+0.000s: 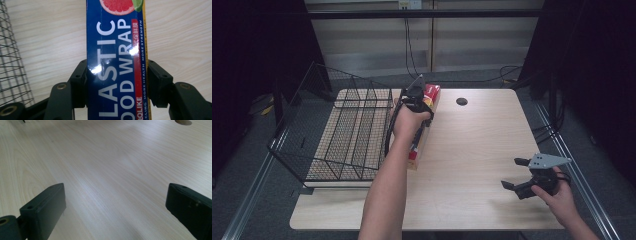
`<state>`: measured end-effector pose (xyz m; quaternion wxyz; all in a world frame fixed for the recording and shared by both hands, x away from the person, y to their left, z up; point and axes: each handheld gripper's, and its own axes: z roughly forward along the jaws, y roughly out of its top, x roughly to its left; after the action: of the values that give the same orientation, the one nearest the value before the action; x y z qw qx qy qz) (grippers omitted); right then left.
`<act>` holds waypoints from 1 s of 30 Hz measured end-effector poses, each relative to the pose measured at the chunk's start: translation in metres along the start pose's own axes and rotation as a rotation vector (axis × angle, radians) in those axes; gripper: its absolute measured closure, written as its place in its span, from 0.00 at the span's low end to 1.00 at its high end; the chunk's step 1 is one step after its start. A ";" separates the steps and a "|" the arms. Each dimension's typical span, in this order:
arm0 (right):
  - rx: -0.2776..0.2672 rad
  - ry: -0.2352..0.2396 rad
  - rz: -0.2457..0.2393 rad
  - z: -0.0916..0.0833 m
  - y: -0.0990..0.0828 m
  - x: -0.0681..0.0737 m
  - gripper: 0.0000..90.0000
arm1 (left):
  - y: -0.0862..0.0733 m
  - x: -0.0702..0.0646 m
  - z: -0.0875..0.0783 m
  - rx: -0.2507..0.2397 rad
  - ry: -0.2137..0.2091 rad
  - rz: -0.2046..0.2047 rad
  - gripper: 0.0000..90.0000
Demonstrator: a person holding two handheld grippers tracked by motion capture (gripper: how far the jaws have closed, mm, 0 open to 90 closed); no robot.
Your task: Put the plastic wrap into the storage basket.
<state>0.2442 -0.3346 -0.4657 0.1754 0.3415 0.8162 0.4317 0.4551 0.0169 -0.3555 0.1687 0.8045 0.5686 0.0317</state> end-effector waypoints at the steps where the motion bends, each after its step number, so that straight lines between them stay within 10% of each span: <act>1: -0.002 -0.001 -0.004 0.000 0.000 0.000 0.03 | 0.000 0.001 -0.002 0.001 0.006 0.004 0.49; 30: -0.004 -0.007 -0.003 0.000 0.001 0.000 0.03 | -0.002 0.024 -0.053 -0.001 0.020 -0.063 0.49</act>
<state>0.2443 -0.3342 -0.4647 0.1798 0.3416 0.8151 0.4320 0.4488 0.0527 -0.3093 0.1642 0.7857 0.5955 0.0346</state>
